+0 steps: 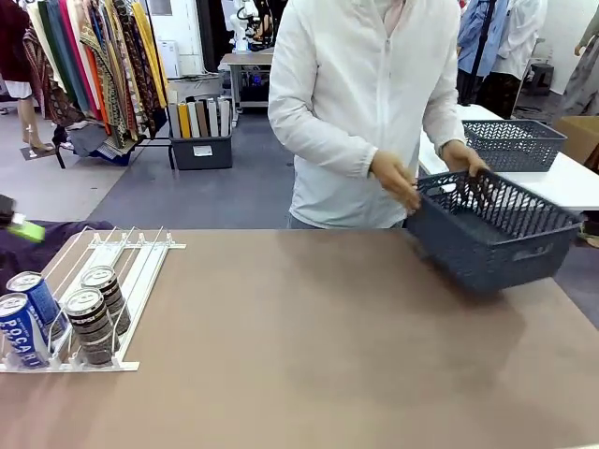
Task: Retrieve and store the cans from the dispenser.
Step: Pick up one can from the Automatic Can Dispenser and place it in the middle of the table.
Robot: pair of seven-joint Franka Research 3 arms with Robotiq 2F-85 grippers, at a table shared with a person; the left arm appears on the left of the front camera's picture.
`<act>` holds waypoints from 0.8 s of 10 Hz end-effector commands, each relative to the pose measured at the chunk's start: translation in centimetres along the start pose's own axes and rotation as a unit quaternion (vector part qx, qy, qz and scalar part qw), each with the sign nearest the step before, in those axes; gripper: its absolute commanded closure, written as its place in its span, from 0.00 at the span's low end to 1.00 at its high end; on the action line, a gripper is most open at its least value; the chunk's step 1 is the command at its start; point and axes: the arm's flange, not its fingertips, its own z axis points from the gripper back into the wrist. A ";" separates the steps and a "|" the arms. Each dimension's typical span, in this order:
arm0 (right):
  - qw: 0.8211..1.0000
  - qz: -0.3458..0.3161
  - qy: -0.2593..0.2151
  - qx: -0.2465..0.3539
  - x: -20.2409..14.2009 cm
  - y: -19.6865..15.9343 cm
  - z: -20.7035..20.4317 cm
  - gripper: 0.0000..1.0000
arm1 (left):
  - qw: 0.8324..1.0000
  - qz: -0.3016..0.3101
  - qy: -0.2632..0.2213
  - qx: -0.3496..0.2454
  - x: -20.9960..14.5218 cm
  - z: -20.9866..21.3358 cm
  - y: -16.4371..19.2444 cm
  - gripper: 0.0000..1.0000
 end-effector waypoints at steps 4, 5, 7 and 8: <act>1.000 0.000 -0.003 0.007 0.2 0.4 0.1 0.00 | 0.959 -0.030 0.192 0.204 1.9 -8.6 -5.1 0.00; 1.000 0.000 -0.003 0.007 0.2 0.4 0.1 0.00 | 0.975 -0.002 0.123 0.188 0.2 -7.4 -5.2 0.00; 1.000 0.000 -0.003 0.007 0.2 0.4 0.1 0.00 | 0.975 -0.002 0.123 0.188 0.2 -7.4 -5.2 0.00; 1.000 0.000 -0.003 0.007 0.2 0.4 0.1 0.00 | 0.968 -0.013 0.153 0.197 0.7 -9.0 -5.3 0.00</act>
